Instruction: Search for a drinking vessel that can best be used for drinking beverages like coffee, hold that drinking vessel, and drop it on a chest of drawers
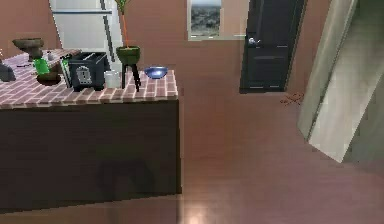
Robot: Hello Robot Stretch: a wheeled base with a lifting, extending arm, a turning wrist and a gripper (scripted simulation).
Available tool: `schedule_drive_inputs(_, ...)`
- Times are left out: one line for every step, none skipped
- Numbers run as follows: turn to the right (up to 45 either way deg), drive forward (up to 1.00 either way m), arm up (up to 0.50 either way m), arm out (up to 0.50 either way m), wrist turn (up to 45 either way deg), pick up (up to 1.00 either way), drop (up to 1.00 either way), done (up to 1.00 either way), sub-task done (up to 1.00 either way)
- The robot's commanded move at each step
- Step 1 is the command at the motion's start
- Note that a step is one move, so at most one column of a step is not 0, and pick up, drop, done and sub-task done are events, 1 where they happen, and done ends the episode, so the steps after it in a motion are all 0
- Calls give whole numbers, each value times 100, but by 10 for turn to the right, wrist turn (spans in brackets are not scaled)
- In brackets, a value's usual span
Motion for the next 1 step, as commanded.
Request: schedule_drive_inputs(-330,0,0,0,0,0,0,0,0)
